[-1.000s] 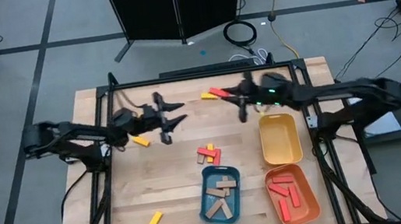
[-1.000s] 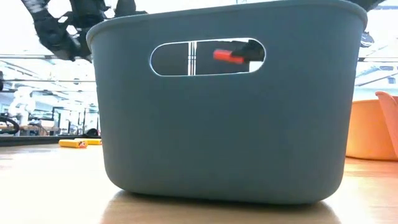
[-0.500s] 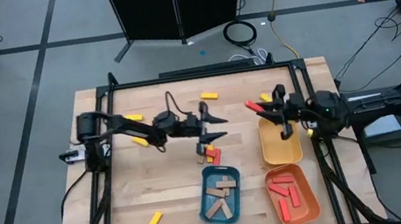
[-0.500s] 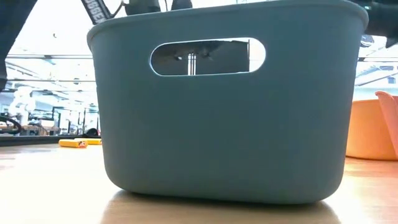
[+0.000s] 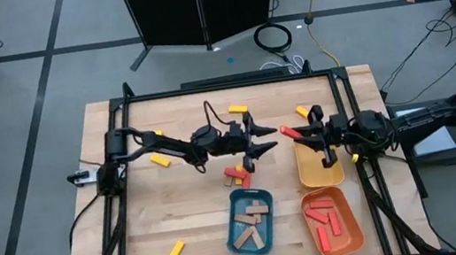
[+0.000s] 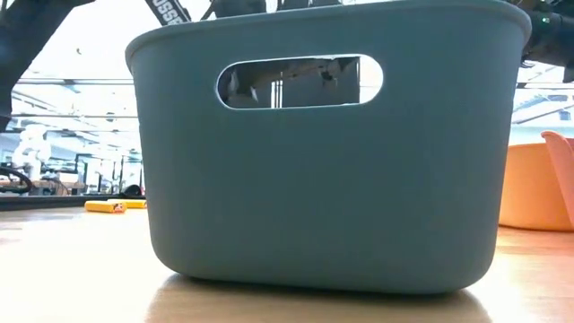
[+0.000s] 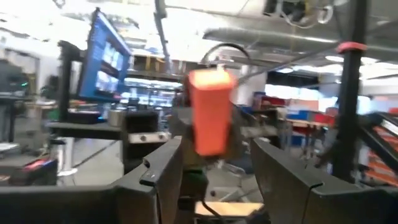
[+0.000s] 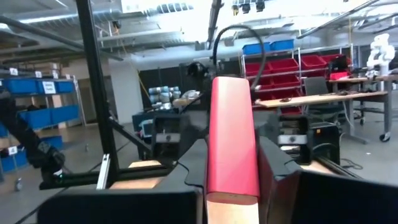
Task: Sort blocks
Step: Put the orange block into the orange bin
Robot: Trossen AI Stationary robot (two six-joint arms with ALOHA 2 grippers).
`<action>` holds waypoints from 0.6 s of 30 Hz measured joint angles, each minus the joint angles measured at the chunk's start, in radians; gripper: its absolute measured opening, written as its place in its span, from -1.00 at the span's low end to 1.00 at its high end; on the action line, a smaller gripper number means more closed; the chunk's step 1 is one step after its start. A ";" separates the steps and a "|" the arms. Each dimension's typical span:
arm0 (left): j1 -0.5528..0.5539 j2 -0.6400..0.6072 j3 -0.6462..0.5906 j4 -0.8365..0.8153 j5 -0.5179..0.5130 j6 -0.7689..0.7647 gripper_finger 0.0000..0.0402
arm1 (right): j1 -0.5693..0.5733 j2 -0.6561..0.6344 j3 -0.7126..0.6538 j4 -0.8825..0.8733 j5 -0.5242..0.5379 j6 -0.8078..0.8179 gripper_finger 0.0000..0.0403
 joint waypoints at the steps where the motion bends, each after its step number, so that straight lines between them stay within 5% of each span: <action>1: 0.000 -0.001 0.013 -0.021 -0.010 -0.010 -0.08 | 0.004 0.007 0.000 0.005 0.000 0.000 -0.87; 9: 0.000 -0.001 0.114 -0.199 -0.011 -0.099 -0.08 | 0.019 0.069 0.000 0.079 0.010 -0.013 -0.83; 18: -0.009 -0.001 0.137 -0.206 -0.039 -0.093 -0.08 | 0.019 0.121 0.000 0.080 0.061 -0.031 -0.86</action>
